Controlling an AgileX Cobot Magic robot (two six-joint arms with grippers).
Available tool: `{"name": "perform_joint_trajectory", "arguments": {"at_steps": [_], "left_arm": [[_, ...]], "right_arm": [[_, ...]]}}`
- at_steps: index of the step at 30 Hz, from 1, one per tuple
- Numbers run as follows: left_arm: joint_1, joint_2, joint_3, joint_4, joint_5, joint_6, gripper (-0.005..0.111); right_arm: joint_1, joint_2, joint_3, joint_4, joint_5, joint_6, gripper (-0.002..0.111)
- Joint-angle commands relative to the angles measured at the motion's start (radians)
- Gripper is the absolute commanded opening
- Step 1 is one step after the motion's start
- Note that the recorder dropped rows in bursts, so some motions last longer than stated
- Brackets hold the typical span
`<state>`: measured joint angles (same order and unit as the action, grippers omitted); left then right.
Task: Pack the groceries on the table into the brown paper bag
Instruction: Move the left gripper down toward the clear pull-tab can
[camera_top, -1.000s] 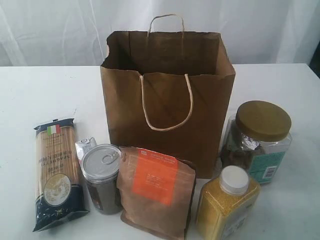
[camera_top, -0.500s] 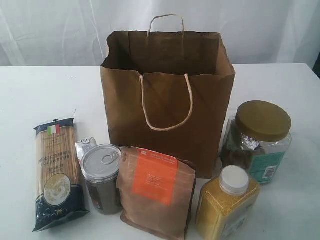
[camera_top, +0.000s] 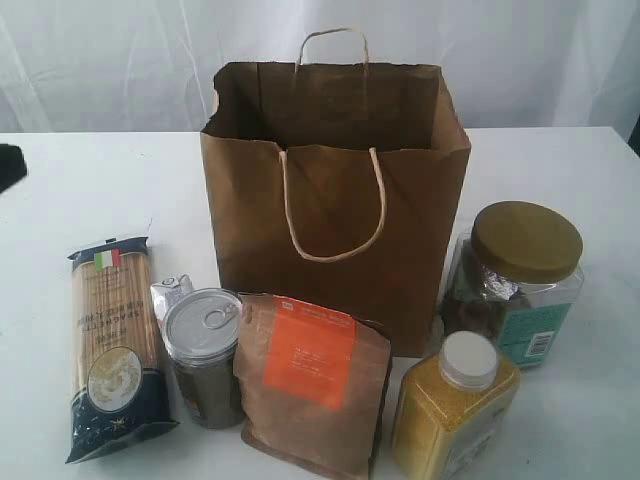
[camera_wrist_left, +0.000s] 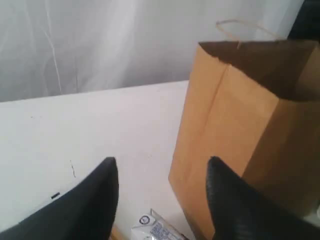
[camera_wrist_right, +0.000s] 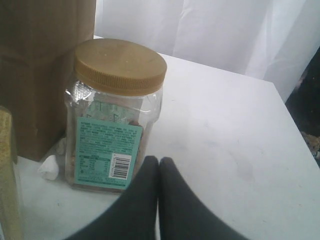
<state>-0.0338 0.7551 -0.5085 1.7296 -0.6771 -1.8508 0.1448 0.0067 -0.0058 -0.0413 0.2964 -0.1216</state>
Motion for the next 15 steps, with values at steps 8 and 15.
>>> {"name": "perform_joint_trajectory", "arguments": {"at_steps": [8,15], "left_arm": [[-0.276,0.231,-0.011,0.015,0.230,0.166,0.059],[-0.451,0.302,-0.064,0.015,0.226,0.221,0.059]], "right_arm": [[-0.006,-0.007,0.006,-0.003,-0.006,0.002,0.000],[-0.006,-0.007,0.006,-0.003,-0.006,0.002,0.000]]}}
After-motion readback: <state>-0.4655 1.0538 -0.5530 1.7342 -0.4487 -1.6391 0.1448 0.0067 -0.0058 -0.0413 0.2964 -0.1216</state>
